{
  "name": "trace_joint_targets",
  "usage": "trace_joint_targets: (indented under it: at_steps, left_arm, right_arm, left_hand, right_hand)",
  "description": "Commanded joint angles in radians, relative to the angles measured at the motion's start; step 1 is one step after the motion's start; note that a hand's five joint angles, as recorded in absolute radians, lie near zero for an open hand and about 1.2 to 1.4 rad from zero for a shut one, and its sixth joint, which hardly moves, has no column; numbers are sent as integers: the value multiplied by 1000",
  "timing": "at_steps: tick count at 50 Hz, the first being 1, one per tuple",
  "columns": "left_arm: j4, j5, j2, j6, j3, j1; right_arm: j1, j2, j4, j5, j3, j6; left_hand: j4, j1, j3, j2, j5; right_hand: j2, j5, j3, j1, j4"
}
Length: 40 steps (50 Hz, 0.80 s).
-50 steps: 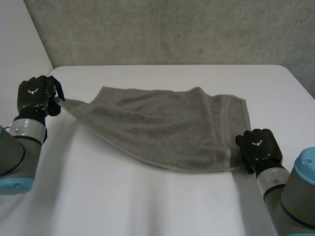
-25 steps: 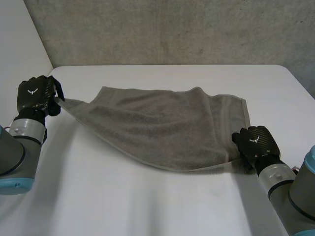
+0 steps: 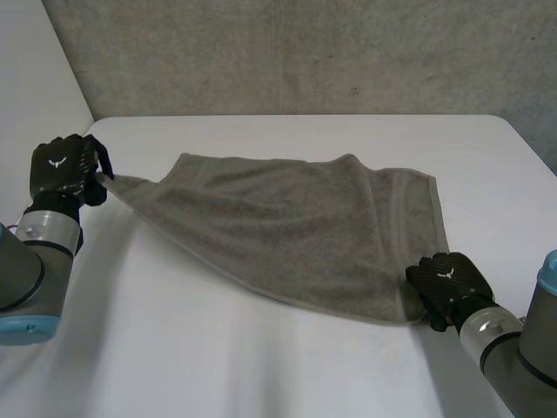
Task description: Fold the towel.
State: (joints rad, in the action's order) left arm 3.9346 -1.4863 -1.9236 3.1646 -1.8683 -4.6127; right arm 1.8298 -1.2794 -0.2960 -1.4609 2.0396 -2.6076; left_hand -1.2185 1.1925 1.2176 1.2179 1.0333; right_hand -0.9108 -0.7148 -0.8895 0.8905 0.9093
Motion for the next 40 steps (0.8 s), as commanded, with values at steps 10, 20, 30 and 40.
trace_joint_targets:
  at_steps: [10,20,30,40]
  left_arm:
    - [0,0,0,0,0,0]
    - [0,0,0,0,0,0]
    - [-12,0,67,8,-23,0]
    - [-128,11,311,37,-103,3]
  right_arm:
    - [-9,-5,3,44,30,7]
    - [-33,-14,-11,40,25,7]
    - [-135,-258,2,51,7,-8]
    - [-245,-373,338,213,-163,12]
  left_hand:
    - [-178,204,179,178,188]
    - [-178,204,179,178,188]
    - [-178,204,179,178,188]
    - [-178,204,179,178,188]
  right_hand:
    - [204,182,182,-183,-202]
    - [-485,-507,-507,506,487]
    - [-485,-507,-507,506,487]
    - [-485,-507,-507,506,487]
